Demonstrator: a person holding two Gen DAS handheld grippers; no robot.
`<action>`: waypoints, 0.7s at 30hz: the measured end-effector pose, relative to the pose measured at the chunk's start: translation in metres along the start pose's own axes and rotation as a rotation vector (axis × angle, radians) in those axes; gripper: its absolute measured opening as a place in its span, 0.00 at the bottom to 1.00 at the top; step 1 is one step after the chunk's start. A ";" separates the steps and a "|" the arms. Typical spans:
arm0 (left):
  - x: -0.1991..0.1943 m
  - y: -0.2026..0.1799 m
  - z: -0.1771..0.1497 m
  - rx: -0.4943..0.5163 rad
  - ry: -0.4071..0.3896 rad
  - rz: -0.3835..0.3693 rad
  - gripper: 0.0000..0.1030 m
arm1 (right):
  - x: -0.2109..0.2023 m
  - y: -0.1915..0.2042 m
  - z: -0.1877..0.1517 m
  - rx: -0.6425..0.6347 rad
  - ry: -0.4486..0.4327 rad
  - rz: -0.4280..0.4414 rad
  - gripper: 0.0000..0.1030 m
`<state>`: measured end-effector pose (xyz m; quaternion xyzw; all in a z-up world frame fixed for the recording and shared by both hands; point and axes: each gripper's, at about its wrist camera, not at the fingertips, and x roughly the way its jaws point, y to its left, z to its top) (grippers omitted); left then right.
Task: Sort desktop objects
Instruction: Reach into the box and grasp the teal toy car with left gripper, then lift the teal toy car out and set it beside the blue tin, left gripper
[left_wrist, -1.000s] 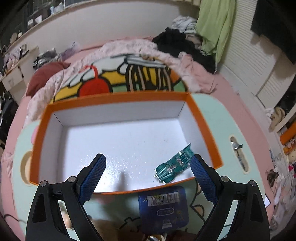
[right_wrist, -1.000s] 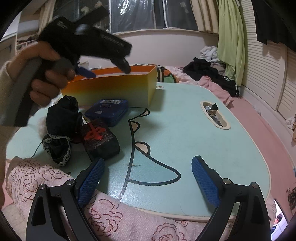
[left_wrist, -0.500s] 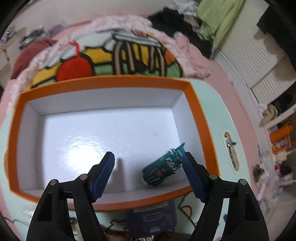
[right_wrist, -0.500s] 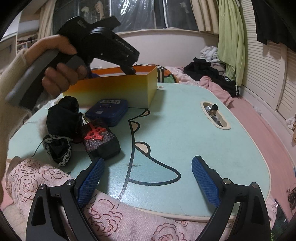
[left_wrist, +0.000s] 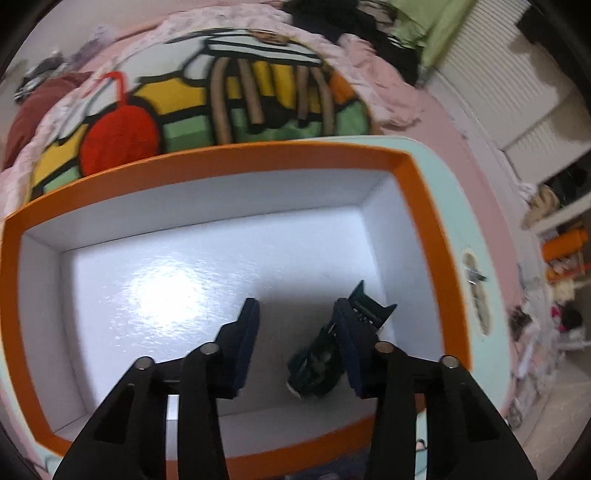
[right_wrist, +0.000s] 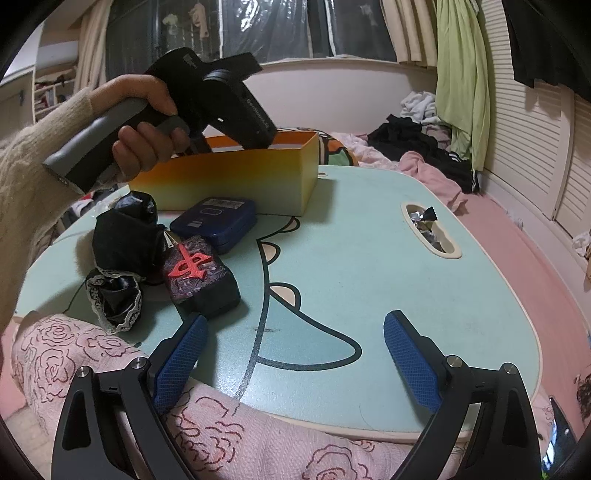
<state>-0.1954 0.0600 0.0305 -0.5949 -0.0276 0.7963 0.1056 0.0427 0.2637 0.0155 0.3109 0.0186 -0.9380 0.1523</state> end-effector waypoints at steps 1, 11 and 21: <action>0.000 0.004 -0.001 -0.006 -0.012 0.016 0.39 | 0.000 0.000 0.000 0.000 0.000 0.000 0.93; -0.042 0.018 -0.011 -0.042 -0.088 -0.096 0.49 | 0.001 0.000 -0.001 0.000 0.000 0.000 0.93; 0.005 -0.024 -0.006 0.134 0.065 -0.032 0.53 | 0.001 -0.001 -0.001 0.002 0.002 0.003 0.94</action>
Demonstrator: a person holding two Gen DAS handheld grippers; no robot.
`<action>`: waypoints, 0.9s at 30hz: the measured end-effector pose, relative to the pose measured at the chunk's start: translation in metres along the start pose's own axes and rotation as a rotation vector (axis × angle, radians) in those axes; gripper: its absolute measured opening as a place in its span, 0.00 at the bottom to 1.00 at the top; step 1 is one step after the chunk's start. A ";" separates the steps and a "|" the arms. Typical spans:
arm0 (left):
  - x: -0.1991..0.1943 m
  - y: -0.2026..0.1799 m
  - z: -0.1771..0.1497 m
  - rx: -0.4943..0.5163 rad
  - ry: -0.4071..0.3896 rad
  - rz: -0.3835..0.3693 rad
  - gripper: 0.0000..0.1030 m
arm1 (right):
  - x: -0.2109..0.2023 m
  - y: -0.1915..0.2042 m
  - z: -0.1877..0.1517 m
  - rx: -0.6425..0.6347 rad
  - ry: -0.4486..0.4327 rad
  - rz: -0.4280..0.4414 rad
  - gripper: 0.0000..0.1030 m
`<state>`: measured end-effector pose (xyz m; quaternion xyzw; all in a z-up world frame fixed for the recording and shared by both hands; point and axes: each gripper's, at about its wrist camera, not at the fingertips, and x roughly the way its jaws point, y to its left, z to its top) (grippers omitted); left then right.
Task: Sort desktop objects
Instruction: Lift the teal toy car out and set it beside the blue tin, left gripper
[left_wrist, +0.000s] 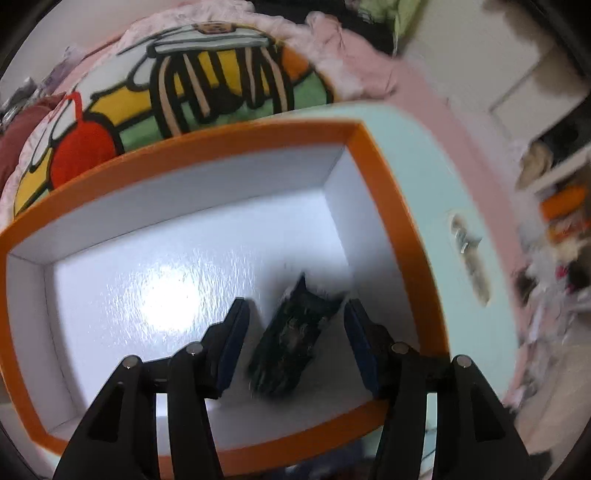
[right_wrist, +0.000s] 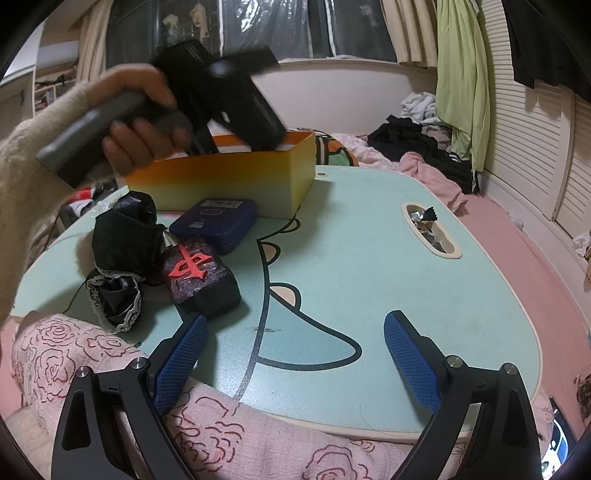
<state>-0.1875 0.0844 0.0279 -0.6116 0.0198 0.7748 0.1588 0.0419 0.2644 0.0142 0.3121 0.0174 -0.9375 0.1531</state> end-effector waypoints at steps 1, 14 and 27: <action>0.000 0.001 0.001 0.002 0.001 0.001 0.52 | -0.001 -0.001 0.001 0.000 -0.001 0.001 0.94; -0.052 0.049 -0.020 -0.094 -0.218 -0.085 0.27 | 0.001 -0.002 0.004 -0.004 -0.003 -0.001 0.94; -0.101 0.027 -0.122 0.060 -0.422 -0.104 0.28 | 0.001 -0.002 0.003 -0.004 -0.004 0.000 0.94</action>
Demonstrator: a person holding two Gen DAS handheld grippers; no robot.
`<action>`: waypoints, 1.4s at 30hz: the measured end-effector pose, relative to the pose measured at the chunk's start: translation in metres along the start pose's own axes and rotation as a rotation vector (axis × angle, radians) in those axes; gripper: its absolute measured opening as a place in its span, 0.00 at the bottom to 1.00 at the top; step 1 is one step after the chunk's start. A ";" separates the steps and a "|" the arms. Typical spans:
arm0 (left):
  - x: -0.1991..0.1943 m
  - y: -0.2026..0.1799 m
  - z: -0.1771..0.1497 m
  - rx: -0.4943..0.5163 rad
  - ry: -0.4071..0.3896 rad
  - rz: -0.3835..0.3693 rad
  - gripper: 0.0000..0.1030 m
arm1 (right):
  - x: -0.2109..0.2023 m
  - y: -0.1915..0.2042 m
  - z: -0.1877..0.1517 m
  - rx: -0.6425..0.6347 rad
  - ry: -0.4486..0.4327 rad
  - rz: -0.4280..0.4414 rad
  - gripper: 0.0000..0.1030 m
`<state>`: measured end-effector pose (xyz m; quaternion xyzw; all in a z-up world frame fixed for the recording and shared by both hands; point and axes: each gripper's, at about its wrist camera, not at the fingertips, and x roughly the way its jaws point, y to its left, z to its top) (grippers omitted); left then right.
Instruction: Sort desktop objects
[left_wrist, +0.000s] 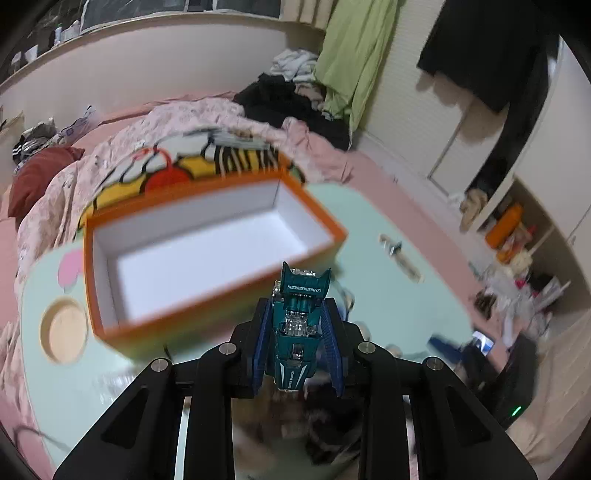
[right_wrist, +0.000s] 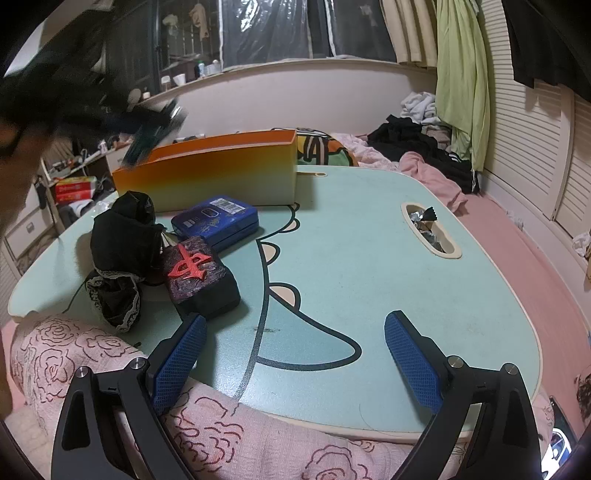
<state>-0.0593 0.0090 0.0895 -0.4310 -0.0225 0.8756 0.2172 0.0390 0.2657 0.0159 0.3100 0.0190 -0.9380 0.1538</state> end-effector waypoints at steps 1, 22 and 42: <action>0.002 0.000 -0.008 0.007 0.000 0.016 0.28 | 0.000 0.000 0.000 0.000 0.000 0.000 0.94; -0.026 -0.014 -0.162 0.171 -0.154 0.300 0.81 | 0.000 0.000 0.000 -0.001 0.001 -0.002 0.94; -0.011 0.003 -0.167 0.010 -0.328 0.343 0.99 | 0.001 -0.002 -0.001 0.001 0.000 0.000 0.95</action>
